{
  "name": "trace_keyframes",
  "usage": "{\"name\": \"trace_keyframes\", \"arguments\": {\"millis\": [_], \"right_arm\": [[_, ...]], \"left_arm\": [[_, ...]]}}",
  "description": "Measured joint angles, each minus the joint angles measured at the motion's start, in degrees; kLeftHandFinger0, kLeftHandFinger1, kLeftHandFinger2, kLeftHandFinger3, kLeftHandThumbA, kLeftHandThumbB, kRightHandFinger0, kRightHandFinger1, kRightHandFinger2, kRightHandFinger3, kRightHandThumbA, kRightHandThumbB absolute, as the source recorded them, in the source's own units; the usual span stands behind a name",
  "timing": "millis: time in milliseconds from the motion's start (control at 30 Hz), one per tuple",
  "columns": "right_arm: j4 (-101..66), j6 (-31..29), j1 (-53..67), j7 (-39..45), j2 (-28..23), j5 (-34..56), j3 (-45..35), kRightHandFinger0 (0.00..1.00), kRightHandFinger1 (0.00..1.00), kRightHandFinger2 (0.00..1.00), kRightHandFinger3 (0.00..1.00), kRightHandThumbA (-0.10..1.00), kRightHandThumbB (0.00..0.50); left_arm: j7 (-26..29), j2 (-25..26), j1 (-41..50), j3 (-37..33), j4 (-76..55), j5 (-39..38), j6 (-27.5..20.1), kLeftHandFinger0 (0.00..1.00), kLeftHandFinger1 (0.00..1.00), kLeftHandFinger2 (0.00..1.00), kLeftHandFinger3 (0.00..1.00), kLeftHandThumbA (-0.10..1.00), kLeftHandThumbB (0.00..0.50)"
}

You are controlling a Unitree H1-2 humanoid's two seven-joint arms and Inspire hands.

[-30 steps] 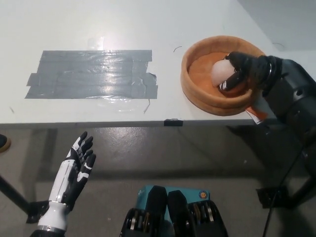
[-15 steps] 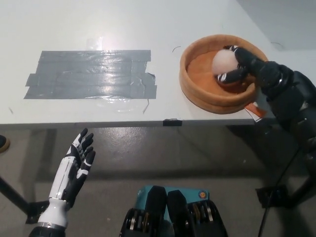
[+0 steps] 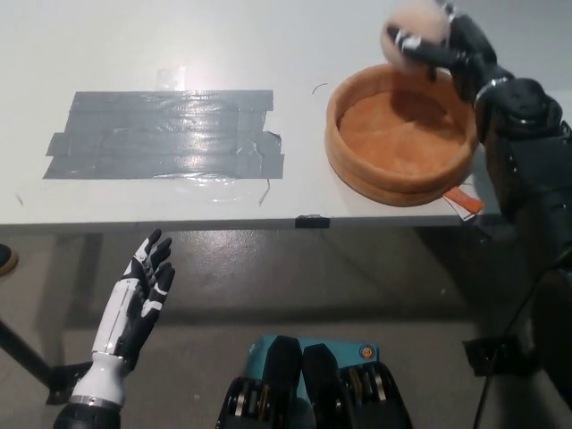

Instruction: An emotional support dumpling is kept in a soft plate infront in the middle of the desk infront of the robot. The robot extends its right arm to pick up the dumpling and hands it to a person

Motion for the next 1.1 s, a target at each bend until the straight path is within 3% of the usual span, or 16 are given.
{"name": "trace_keyframes", "arguments": {"millis": [33, 133, 167, 233, 367, 533, 600, 700, 767, 900, 1000, 1067, 1100], "right_arm": [[-1.20, 0.53, 0.08, 0.00, 0.41, 0.83, -1.11, 0.00, 0.49, 1.00, 1.00, -0.10, 0.088], [-5.77, 2.83, 0.63, -0.09, 2.18, 4.10, -5.34, 0.00, 0.38, 0.81, 1.00, -0.10, 0.075], [-7.10, 3.62, 0.76, -0.10, 2.64, 5.09, -6.30, 0.00, 0.37, 0.76, 0.89, -0.10, 0.117], [-10.14, 5.49, 1.10, -0.09, 3.78, 7.46, -8.67, 0.00, 0.35, 0.72, 0.83, -0.10, 0.116], [-14.86, 8.72, 1.80, -0.16, 5.18, 11.54, -11.99, 0.00, 0.32, 0.67, 0.93, -0.10, 0.081], [-22.10, 12.63, 3.25, -0.62, 6.80, 17.19, -14.80, 0.00, 0.34, 0.69, 1.00, -0.10, 0.087], [-24.09, 13.82, 3.72, -0.89, 7.17, 19.11, -15.43, 0.00, 0.32, 0.68, 0.91, -0.10, 0.093], [-27.76, 15.81, 4.53, -1.39, 7.75, 22.71, -16.21, 0.00, 0.30, 0.69, 0.88, -0.10, 0.097], [-29.22, 16.73, 4.69, -1.55, 7.94, 24.04, -16.46, 0.00, 0.31, 0.79, 0.89, -0.10, 0.098], [-35.08, 19.73, 4.25, -2.42, 8.31, 26.94, -16.51, 0.00, 0.52, 0.98, 1.00, -0.10, 0.082], [-37.28, 20.09, 2.30, -2.78, 7.80, 26.72, -13.25, 0.06, 0.56, 0.93, 0.90, -0.10, 0.153], [-35.69, 18.94, 0.31, -3.26, 6.52, 24.04, -7.63, 0.13, 0.61, 0.95, 0.92, -0.10, 0.167], [-34.45, 18.40, -0.30, -3.45, 5.99, 22.76, -5.43, 0.12, 0.58, 0.92, 0.88, -0.10, 0.181]], "left_arm": [[0.00, 0.00, 0.00, 0.00, 0.02, 0.01, 0.02, 1.00, 1.00, 1.00, 1.00, 0.84, 0.285], [0.00, 0.00, 0.00, 0.00, 0.16, 0.01, 0.05, 1.00, 1.00, 1.00, 1.00, 0.84, 0.287], [0.00, 0.00, 0.00, 0.00, 0.19, 0.01, 0.05, 1.00, 1.00, 1.00, 1.00, 0.84, 0.288], [0.00, 0.00, 0.00, -0.01, 0.26, 0.01, 0.07, 1.00, 1.00, 1.00, 1.00, 0.84, 0.286], [0.00, -0.01, 0.00, -0.01, 0.43, 0.01, 0.09, 1.00, 1.00, 1.00, 1.00, 0.84, 0.283], [-0.01, -0.01, 0.00, -0.02, 0.77, 0.00, 0.10, 1.00, 1.00, 1.00, 1.00, 0.82, 0.284], [-0.01, -0.01, 0.00, -0.02, 0.80, 0.00, 0.09, 1.00, 1.00, 1.00, 1.00, 0.82, 0.285], [0.00, -0.01, 0.00, -0.01, 0.82, -0.01, 0.09, 1.00, 1.00, 1.00, 1.00, 0.83, 0.302], [0.00, -0.01, 0.00, -0.02, 0.81, 0.00, 0.09, 1.00, 1.00, 1.00, 1.00, 0.83, 0.299], [-0.01, 0.01, -0.08, -0.01, 0.72, 0.04, 0.08, 1.00, 1.00, 1.00, 1.00, 0.84, 0.293], [-0.01, 0.13, -0.39, -0.02, 0.57, 0.09, 0.06, 1.00, 1.00, 1.00, 1.00, 0.84, 0.295], [0.00, 0.17, -0.55, -0.04, 0.54, 0.15, 0.05, 1.00, 1.00, 1.00, 1.00, 0.86, 0.313], [-0.01, 0.16, -0.54, -0.06, 0.56, 0.18, 0.05, 1.00, 1.00, 1.00, 1.00, 0.86, 0.313]]}}
